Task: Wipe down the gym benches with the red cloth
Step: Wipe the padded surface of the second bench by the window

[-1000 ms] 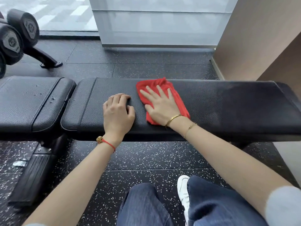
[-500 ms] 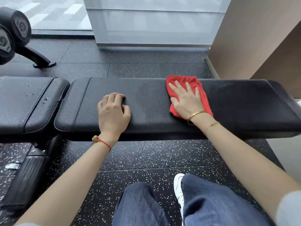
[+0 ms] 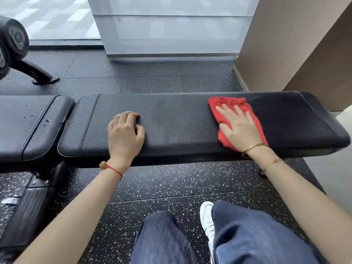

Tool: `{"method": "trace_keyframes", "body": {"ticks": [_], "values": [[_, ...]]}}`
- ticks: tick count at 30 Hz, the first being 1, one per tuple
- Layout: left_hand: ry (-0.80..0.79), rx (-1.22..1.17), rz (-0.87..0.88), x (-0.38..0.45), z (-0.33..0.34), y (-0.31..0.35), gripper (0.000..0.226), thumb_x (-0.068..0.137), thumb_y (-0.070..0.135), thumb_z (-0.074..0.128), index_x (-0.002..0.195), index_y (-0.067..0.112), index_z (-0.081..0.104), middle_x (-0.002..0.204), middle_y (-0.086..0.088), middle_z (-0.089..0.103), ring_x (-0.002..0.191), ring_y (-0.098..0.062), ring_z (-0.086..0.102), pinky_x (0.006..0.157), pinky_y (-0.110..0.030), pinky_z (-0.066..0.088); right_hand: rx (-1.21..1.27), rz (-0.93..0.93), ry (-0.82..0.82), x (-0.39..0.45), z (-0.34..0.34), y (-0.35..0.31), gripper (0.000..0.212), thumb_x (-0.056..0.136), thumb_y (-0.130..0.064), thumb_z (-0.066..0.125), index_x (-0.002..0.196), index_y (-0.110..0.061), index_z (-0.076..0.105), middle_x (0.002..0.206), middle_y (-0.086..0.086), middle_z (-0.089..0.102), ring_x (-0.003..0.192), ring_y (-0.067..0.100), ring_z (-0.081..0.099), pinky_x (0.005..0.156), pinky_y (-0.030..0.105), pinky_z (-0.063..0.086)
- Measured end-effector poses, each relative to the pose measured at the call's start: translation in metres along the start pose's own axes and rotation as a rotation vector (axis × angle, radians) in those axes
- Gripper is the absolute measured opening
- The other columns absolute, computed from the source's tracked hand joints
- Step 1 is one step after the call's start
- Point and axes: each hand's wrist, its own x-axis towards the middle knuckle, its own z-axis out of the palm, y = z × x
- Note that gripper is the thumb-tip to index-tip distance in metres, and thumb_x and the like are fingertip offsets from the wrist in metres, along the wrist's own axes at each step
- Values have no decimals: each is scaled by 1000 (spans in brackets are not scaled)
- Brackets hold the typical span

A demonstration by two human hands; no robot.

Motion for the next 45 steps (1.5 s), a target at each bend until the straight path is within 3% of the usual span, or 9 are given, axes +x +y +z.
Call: {"method": "trace_keyframes", "body": {"ticks": [3,6,14,24,28,32,37,42,45], "values": [[7,22,-12,-1,2,3,33,87,17,53,119,13,61,126,-6,60,122,-30,48,106,-45,35,-7,184,-7,11,-4,30,58,96,-36,41,151,-40,24,161,-12,19,149,24,15,120,49,7],[11,63,-13,0,5,7,32,86,19,52,116,12,59,122,-9,59,118,-32,49,104,-45,35,4,222,-31,17,-1,18,59,96,-37,39,151,-41,21,162,-13,14,150,26,11,120,51,1],[-4,89,0,-1,5,8,33,85,20,50,116,9,58,121,-13,59,118,-35,49,104,-48,35,7,-232,-76,8,15,-84,61,95,-39,40,152,-42,18,162,-15,13,151,24,7,120,51,-3],[-36,104,-18,0,0,12,34,86,18,52,119,11,59,125,-10,59,121,-32,48,107,-44,35,46,-243,-195,97,25,-156,57,98,-39,30,152,-42,15,163,-14,7,151,24,1,119,53,-7],[-43,102,-17,0,0,9,36,88,20,51,123,12,59,129,-8,58,125,-29,47,109,-42,33,37,-420,-207,89,29,-181,57,98,-37,33,153,-41,15,162,-14,9,151,23,1,119,54,-7],[-32,71,-2,0,0,6,37,88,20,52,123,12,60,131,-7,59,126,-29,48,111,-41,33,58,-530,-167,58,26,-153,59,97,-36,38,152,-42,17,161,-16,13,151,20,4,120,51,-3],[-10,55,0,0,0,5,36,88,20,52,122,12,61,129,-6,60,126,-27,49,111,-41,34,73,-417,-146,68,23,-114,58,97,-36,41,151,-43,21,160,-18,16,151,18,7,121,48,-1],[-13,55,-42,4,0,6,34,86,23,50,117,17,60,124,-1,60,121,-24,48,108,-40,34,64,-184,-179,119,28,-139,57,97,-38,33,151,-43,17,162,-15,13,151,21,6,120,53,-4],[-16,50,-49,5,0,6,33,85,24,51,116,18,60,122,0,60,120,-23,48,107,-40,34,52,-245,-171,112,31,-160,58,97,-38,33,152,-43,16,162,-14,11,151,22,4,119,55,-5]]}}
